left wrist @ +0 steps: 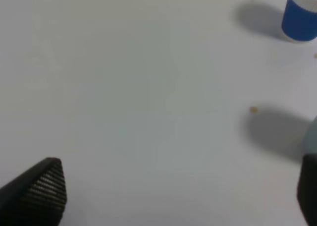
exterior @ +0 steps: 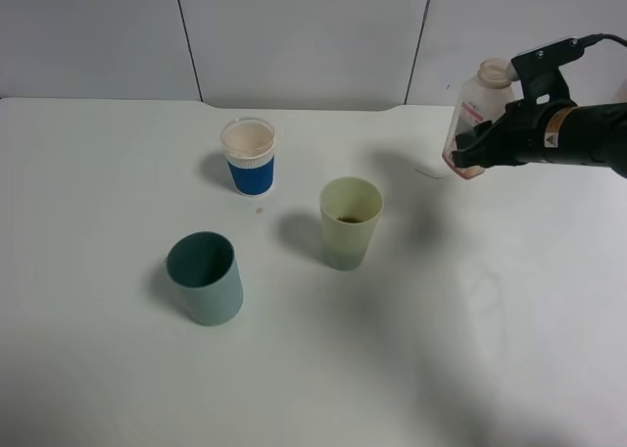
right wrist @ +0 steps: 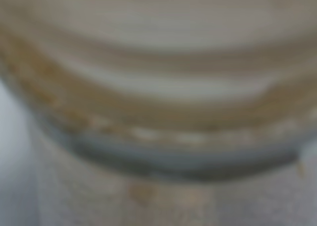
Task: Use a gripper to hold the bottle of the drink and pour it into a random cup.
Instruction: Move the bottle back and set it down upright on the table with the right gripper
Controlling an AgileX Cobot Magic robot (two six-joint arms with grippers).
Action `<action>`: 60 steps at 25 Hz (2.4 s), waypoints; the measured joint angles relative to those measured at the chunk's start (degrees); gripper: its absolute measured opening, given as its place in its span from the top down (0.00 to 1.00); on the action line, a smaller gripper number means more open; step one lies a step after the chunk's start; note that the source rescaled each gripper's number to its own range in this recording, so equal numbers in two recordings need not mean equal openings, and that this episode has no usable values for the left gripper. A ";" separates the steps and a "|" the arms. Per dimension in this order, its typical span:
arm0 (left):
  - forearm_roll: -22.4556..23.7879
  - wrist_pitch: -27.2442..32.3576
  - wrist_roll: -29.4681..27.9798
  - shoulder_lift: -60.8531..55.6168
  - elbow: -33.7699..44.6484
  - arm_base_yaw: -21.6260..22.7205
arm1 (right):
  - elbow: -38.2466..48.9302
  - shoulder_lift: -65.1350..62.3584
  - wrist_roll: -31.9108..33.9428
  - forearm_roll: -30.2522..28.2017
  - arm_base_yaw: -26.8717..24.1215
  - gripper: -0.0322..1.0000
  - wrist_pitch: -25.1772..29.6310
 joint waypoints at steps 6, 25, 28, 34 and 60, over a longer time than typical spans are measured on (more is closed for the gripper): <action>0.00 0.00 0.00 0.00 0.00 0.00 | -3.26 2.96 0.69 -1.82 0.00 0.97 0.20; 0.00 0.00 0.00 0.00 0.00 0.00 | -4.44 10.51 -3.72 4.89 0.00 0.97 -6.06; 0.00 0.00 0.00 0.00 0.00 0.00 | -4.44 10.83 -3.72 6.25 0.00 0.97 -6.25; 0.00 0.00 0.00 0.00 0.00 0.00 | -4.50 12.29 -3.72 6.63 0.00 0.97 -6.39; 0.00 0.00 0.00 0.00 0.00 0.00 | -4.67 14.40 -3.72 6.65 0.00 0.28 -6.49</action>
